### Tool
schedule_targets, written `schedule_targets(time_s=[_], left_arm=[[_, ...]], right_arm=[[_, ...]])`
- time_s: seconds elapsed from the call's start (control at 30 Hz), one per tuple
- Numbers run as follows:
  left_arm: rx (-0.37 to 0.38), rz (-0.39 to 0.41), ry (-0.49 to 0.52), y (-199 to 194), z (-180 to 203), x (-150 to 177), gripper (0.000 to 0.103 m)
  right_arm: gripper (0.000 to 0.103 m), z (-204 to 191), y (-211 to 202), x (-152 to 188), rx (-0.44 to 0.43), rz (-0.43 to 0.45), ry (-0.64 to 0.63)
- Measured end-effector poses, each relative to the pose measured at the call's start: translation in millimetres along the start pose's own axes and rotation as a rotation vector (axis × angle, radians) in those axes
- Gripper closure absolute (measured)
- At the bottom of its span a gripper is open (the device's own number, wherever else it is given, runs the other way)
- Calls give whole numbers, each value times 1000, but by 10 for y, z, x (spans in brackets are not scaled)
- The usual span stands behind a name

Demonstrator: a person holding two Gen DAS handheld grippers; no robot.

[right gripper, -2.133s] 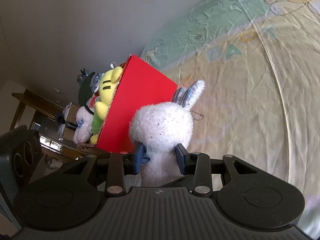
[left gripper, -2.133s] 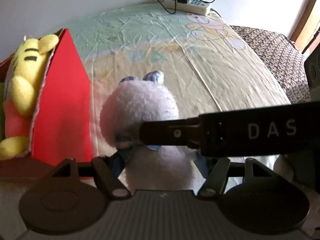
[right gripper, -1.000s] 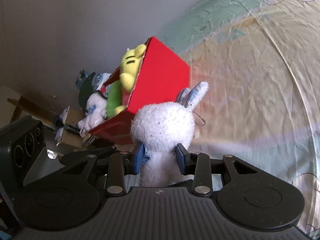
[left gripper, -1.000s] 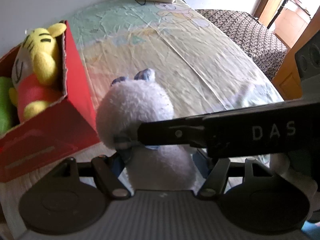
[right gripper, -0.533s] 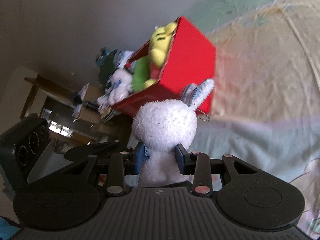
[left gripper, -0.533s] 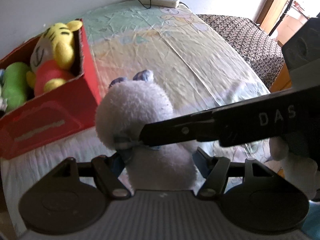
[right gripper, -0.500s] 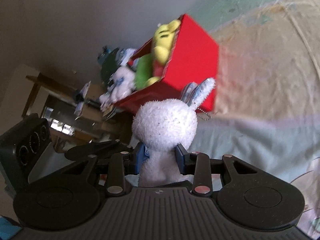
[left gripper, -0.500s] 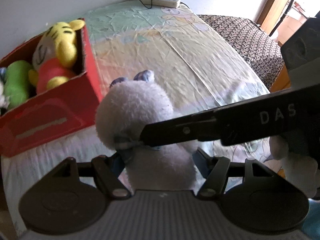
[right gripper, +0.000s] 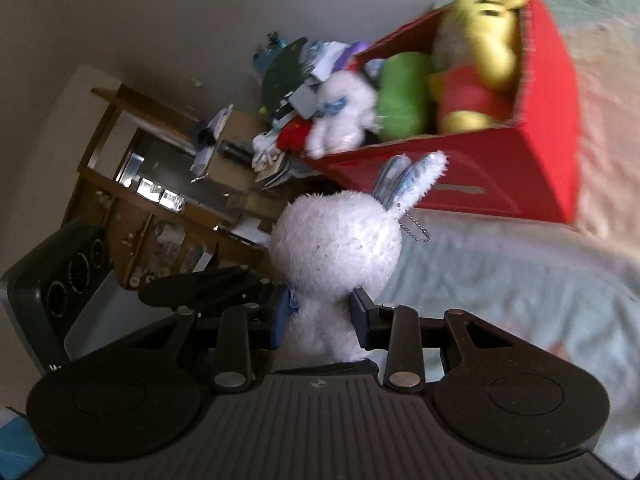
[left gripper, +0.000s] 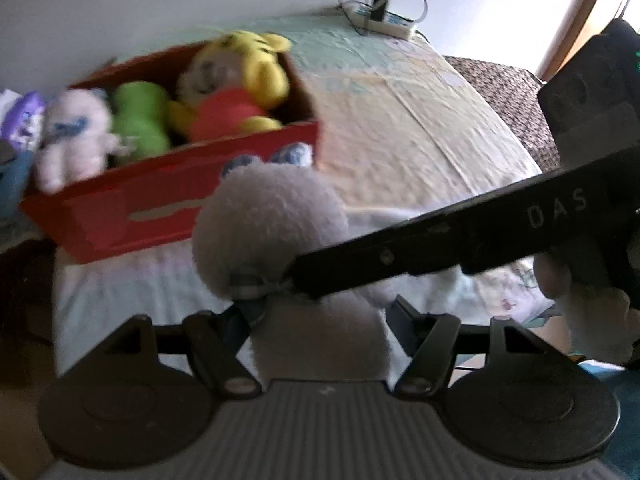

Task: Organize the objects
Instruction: 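Lift the pink bunny with both grippers and carry it over the red box, then lower the pink bunny into the red box beside the tiger plush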

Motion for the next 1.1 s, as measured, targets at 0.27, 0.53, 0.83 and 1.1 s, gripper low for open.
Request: schedule_targets(time_s=[0.27, 0.53, 0.83, 1.1], left_arm=[[-16, 60, -27, -307, -603, -112, 35], [7, 196, 8, -404, -960, -465, 35], [46, 246, 20, -155, -1025, -799, 35], [61, 275, -18, 222, -1015, -1057, 35]], right_arm=[[67, -296, 347, -197, -85, 45, -14], [67, -422, 441, -443, -41, 161, -117], [68, -229, 420, -761, 13, 250, -132], [69, 4, 484, -946, 101, 303, -164]])
Point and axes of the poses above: each gripper's, at about its wrist camera, not at the fingertips, and y roughly the way its jaws point, z to its right, x to its underside, the point moved 4 cm from there along y, roughly the way its jaws point, and after that the axes turned 15 degrees about z, right-handed, at the moved point
